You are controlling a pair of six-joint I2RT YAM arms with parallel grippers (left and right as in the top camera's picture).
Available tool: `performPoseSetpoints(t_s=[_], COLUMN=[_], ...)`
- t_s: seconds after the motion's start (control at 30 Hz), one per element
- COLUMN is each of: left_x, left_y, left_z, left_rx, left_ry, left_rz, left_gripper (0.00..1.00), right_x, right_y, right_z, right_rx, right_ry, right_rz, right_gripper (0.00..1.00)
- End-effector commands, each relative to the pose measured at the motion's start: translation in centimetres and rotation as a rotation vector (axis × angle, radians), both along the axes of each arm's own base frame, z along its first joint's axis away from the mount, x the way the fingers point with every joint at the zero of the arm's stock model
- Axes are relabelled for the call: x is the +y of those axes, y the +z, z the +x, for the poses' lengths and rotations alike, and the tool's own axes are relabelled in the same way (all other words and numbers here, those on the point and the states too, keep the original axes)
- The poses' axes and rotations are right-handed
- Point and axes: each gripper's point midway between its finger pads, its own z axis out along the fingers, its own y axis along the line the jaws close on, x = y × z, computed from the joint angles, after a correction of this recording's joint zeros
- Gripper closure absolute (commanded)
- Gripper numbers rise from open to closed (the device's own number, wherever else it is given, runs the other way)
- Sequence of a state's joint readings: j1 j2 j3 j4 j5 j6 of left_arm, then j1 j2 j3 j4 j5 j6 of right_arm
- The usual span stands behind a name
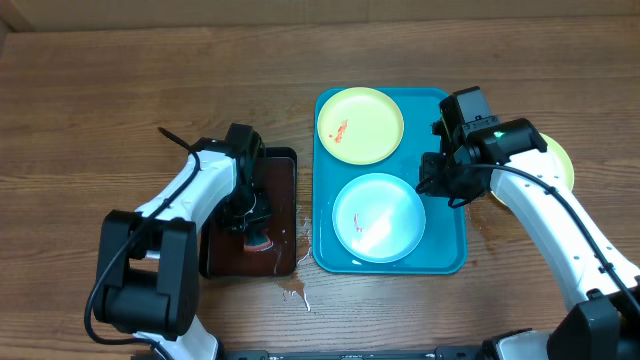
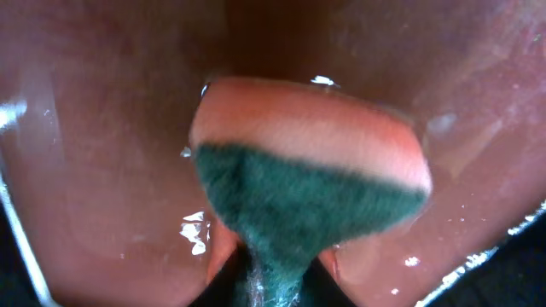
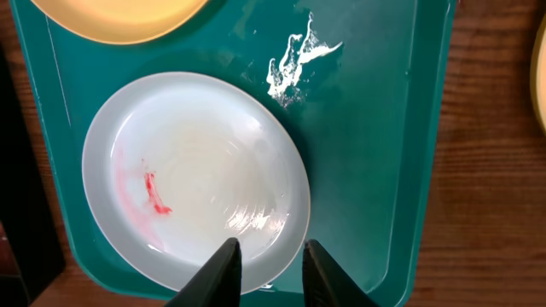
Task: Clean dirty plates on tray and stack at the side
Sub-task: 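Grasp the sponge with the left gripper, wet it, and lift it toward the light-blue plate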
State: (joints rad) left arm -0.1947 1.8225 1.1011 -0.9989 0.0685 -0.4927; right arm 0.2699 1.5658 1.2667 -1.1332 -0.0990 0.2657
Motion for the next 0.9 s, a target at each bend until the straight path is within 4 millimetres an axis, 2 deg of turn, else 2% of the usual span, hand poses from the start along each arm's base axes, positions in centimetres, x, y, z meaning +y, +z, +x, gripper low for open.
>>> performPoseSetpoints(t_s=[0.0, 0.13, 0.23, 0.33, 0.37, 0.4, 0.53, 0.67, 0.87], left_x=[0.1, 0.0, 0.0, 0.6, 1.1, 1.3, 1.5, 1.4, 1.3], left_y=[-1.0, -0.5, 1.0, 3.4, 5.6, 6.5, 10.2, 12.8, 14.3], left_z=[-0.1, 0.5, 1.1, 2.0, 2.8, 3.1, 4.3, 4.8, 4.6], left_rx=[0.016, -0.008, -0.031, -0.077, -0.130, -0.153, -0.263, -0.337, -0.370], left_ry=[-0.017, -0.043, -0.070, -0.075, -0.078, -0.078, -0.090, -0.096, -0.100], left_rz=[0.032, 0.023, 0.020, 0.060, 0.087, 0.098, 0.105, 0.092, 0.084], left_gripper=[0.96, 0.96, 0.96, 0.96, 0.96, 0.96, 0.96, 0.96, 0.96], right_x=[-0.2, -0.9, -2.2, -2.8, -3.1, -3.2, -2.2, -1.5, -1.3], right_y=[-0.6, -2.5, -4.3, -5.9, -6.5, -6.7, -7.4, -8.4, -9.4], right_z=[-1.1, -2.5, -3.1, -2.9, -2.4, -2.3, -1.9, -2.6, -2.8], right_rx=[0.038, 0.093, 0.104, 0.087, 0.066, 0.060, 0.029, 0.038, 0.029], right_ry=[-0.059, -0.104, -0.160, -0.181, -0.193, -0.199, -0.089, -0.036, -0.033], right_rz=[0.008, -0.019, -0.079, -0.076, -0.069, -0.066, -0.007, 0.031, 0.049], right_gripper=[0.76, 0.76, 0.76, 0.75, 0.75, 0.75, 0.68, 0.62, 0.61])
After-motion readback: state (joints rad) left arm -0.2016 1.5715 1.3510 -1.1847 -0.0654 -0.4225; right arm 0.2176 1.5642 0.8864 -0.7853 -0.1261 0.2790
